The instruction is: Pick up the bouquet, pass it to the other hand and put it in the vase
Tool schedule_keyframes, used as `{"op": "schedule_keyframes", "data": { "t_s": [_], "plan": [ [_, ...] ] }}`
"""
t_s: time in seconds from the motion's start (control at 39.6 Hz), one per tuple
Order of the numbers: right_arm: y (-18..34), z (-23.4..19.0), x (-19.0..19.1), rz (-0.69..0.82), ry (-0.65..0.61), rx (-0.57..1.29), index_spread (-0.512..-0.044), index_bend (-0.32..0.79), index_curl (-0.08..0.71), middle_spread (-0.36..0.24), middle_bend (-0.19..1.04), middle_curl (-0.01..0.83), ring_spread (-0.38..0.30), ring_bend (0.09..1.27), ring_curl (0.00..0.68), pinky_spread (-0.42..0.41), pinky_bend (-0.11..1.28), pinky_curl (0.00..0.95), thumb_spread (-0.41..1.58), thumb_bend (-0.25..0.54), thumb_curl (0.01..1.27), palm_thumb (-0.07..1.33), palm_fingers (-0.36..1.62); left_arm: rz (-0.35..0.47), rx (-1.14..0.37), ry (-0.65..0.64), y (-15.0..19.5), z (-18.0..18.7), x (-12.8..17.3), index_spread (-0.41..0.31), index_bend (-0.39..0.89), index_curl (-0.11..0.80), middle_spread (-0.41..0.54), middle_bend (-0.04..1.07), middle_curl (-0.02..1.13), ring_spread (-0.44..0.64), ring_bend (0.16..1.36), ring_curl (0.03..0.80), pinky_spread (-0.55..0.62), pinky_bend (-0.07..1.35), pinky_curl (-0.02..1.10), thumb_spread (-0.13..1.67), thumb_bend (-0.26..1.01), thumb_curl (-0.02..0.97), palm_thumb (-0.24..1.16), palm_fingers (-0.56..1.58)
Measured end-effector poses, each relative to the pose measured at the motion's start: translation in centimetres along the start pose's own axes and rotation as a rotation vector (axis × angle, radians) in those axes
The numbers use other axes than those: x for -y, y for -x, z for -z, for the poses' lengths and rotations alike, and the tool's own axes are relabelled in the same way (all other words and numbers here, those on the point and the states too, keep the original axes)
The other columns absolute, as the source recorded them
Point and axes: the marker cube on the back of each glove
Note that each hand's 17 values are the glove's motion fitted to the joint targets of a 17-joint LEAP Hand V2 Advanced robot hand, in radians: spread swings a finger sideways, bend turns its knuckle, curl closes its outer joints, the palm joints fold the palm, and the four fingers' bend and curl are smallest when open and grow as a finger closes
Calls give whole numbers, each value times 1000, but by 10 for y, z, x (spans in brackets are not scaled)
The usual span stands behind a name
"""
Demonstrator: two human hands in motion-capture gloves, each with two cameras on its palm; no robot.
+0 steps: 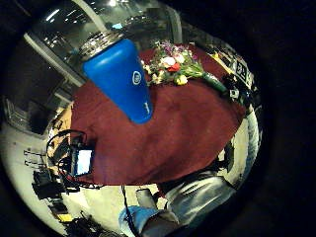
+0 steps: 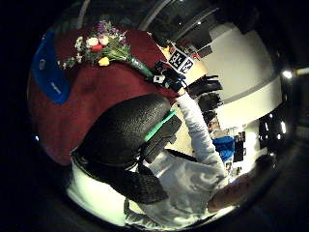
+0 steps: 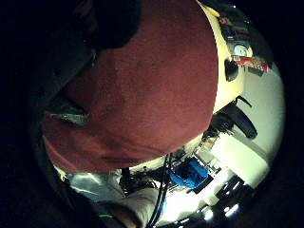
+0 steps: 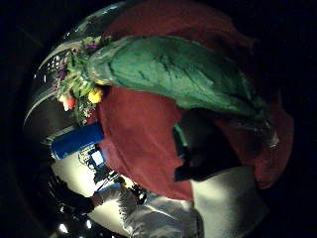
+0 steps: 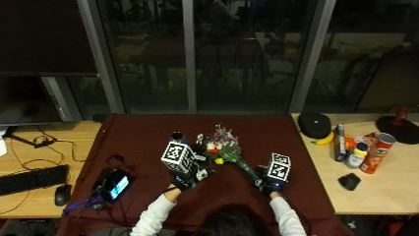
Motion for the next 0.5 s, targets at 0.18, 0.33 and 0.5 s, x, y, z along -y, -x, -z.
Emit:
{"op": "schedule_keyframes", "data": {
  "t_s": [0.18, 0.33, 0.5],
  "plan": [
    [18, 0, -11, 76, -163, 44, -193, 197, 118, -31, 393, 421, -105, 731, 374, 7, 665, 336, 1092, 63, 386, 671, 725, 3, 5, 21, 2, -8, -1, 97, 119, 180, 242, 266, 362, 335, 684, 280, 367, 466, 336, 911, -30, 303, 69, 132],
    [31, -6, -13, 117, -109, 84, -211, 335, 220, -62, 332, 417, -123, 611, 354, -39, 538, 314, 1132, 121, 405, 824, 872, -6, 10, 35, 3, -13, -1, 94, 116, 183, 242, 266, 363, 336, 683, 279, 368, 464, 337, 911, -30, 305, 69, 133],
    [16, 2, -3, -64, -200, -67, -211, 341, 287, -95, 276, 419, -157, 536, 353, -158, 548, 330, 1185, 180, 427, 960, 1135, 12, 12, 52, 8, -14, -3, 92, 117, 188, 241, 264, 364, 336, 684, 278, 369, 457, 336, 913, -29, 305, 71, 140]
  ]
}}
